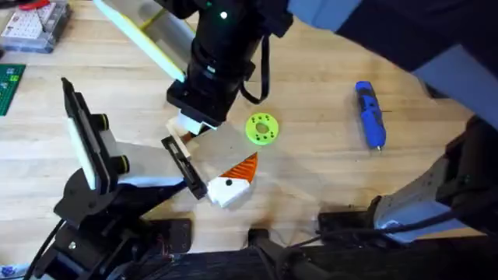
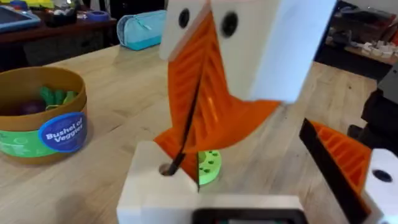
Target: Pick up the gripper from the table and insert it into the empty holder that is missing its gripper. Then pick up a screw, insert it into the mounting hole, and use the screwdriver to tighten it. Finally, clean up the table by picking up the vegetable and placing it into the bucket.
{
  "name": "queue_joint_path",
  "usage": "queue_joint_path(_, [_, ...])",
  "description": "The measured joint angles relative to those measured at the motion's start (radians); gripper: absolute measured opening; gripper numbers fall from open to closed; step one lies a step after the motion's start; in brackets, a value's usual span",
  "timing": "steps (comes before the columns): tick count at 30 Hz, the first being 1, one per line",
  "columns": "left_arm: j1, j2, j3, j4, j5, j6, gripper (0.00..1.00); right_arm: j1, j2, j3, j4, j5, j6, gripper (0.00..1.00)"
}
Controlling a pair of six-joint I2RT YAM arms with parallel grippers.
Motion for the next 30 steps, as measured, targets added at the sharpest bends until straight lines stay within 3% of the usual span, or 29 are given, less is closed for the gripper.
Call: queue_joint_path(30, [0.0,0.0,0.0,-0.001,-0.023,-0.014,0.99,0.0,0.017,0.0,0.071,0.034,-0.003,0.008])
